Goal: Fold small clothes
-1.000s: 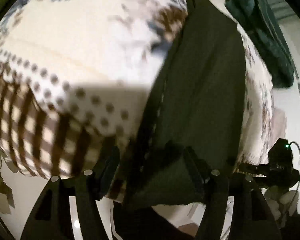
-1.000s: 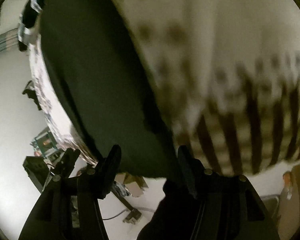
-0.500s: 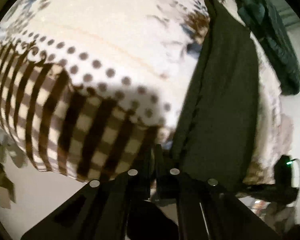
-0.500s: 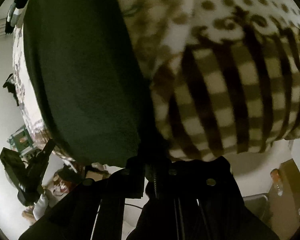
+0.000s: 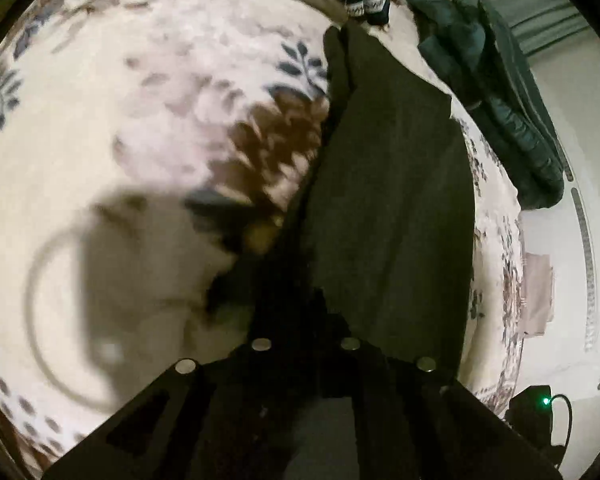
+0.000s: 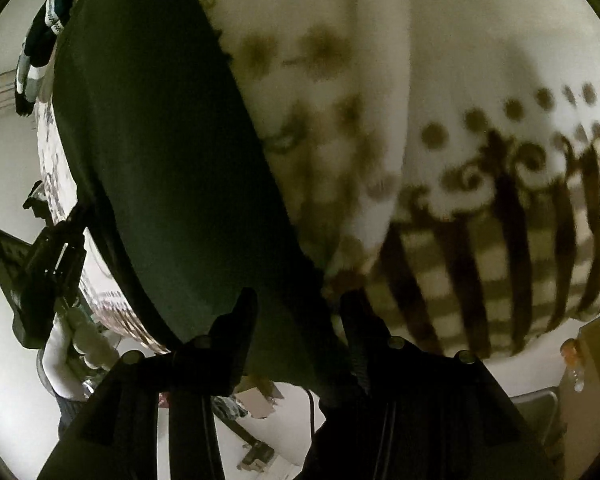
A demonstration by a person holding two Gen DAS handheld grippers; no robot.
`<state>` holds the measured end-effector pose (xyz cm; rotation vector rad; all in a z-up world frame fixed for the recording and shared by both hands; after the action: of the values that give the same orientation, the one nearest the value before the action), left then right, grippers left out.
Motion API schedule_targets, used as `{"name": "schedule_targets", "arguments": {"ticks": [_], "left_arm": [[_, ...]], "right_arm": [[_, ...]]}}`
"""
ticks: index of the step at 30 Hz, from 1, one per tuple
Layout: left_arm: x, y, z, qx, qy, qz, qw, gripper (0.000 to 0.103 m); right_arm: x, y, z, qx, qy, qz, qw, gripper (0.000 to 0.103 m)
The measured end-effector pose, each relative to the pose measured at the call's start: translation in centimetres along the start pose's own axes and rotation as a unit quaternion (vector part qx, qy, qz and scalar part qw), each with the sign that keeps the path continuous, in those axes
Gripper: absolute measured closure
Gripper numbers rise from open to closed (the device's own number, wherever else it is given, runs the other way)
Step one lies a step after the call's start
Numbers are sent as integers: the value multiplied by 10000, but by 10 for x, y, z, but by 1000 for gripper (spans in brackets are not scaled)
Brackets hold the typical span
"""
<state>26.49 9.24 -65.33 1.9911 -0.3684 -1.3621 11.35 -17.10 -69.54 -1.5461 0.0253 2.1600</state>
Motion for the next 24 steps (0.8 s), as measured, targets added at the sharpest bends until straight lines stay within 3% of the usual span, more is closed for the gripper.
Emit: {"name": "schedule_targets", "arguments": {"ticks": [5,10,13,16,20,21,22,24], "left_arm": [[-19,-32,0,-84,19,-97,9999,100],[-20,-16,6,-75,-259,15,9996,94],[-36,-8,24,-257,-281,210,9991,73],[-49,-6,68,-309,-494,173,9982,56],[-31,-14,122,-381,-998,-103,9942,59],[-28,-16,132,-394,-999,-163,9941,75],[-28,-19,138,-395,-927,-287,9945,98],[-36,-20,138,-468,-717,-292,9959,98]], "right_arm": [[0,10,5,-50,-45,-3,10000,57],[4,3,9,16,-159,-50,9999,57],[4,-1,15,-70,-238,-160,9996,57],[10,0,28,-170,-414,-268,9986,57],[27,0,46,-251,-674,-301,9970,57],[33,0,50,-253,-731,-309,9965,57],[36,-1,52,-251,-730,-342,9964,57],[36,-1,56,-182,-578,-386,9974,93]]}}
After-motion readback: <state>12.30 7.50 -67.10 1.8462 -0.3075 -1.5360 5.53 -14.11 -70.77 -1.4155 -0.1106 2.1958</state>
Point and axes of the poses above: each gripper's, at about its wrist camera, not at the fingertips, and x roughly the way its jaws point, y to its right, z to its underside, the point moved 8 cm from there along x, roughly the way its jaws point, and after that the axes turned 12 degrees about z, right-handed, at the moved point
